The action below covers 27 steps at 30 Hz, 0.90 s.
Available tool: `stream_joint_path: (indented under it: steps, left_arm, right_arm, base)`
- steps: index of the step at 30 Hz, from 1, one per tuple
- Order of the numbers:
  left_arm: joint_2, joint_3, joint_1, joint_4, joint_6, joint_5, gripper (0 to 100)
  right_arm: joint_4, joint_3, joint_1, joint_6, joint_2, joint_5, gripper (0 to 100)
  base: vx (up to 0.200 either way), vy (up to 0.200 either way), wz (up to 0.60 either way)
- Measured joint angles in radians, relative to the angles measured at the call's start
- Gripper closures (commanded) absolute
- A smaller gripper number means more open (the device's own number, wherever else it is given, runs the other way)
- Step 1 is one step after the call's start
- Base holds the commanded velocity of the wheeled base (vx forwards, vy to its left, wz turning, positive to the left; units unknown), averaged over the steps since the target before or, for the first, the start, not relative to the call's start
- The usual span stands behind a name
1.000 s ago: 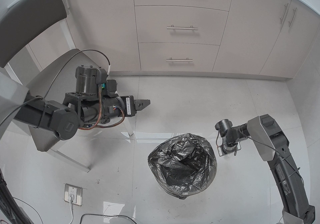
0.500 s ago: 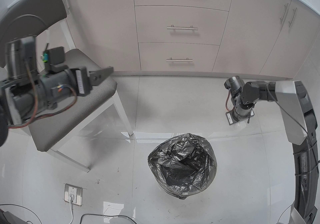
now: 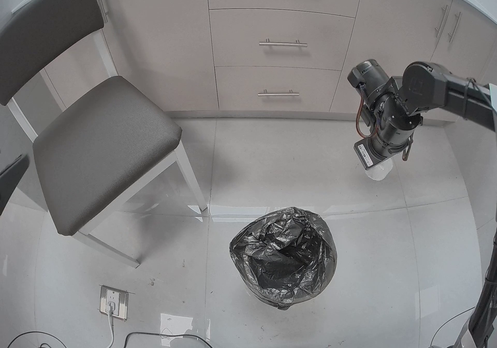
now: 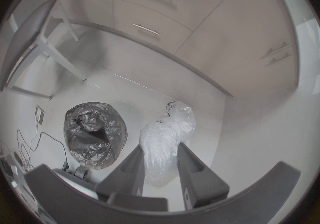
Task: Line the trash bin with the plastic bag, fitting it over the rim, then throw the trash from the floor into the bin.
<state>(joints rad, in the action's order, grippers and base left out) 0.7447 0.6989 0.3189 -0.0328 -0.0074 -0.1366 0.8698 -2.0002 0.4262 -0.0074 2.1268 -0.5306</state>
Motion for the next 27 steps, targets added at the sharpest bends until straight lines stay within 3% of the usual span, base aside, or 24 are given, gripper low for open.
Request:
stream_joint_path:
  steps: [4, 8, 14, 21, 27]
  left_arm:
    - [-0.208, -0.069, -0.080, 0.117, 0.018, -0.015, 0]
    - [-0.374, -0.146, -0.199, 0.188, 0.031, -0.019, 0]
    - [-0.539, -0.358, -0.320, 0.151, 0.028, -0.021, 0]
    - [-0.617, -0.610, -0.366, -0.090, 0.021, -0.020, 0]
    - [-0.654, -0.673, -0.366, -0.057, -0.024, -0.019, 0]
  right_arm:
    - [0.075, 0.000, 0.107, 0.004, -0.073, -0.087, 100]
    - [0.129, 0.000, 0.269, 0.011, -0.129, -0.192, 100]
    - [0.179, 0.000, 0.498, 0.034, -0.167, -0.302, 100]
    - [0.142, 0.000, 0.565, 0.047, -0.124, -0.343, 100]
    - [0.101, 0.000, 0.561, 0.054, -0.052, -0.328, 100]
  base:
    - [0.000, 0.000, 0.00]
    - [0.000, 0.000, 0.00]
    - [0.000, 0.000, 0.00]
    - [0.000, 0.000, 0.00]
    - [0.000, 0.000, 0.00]
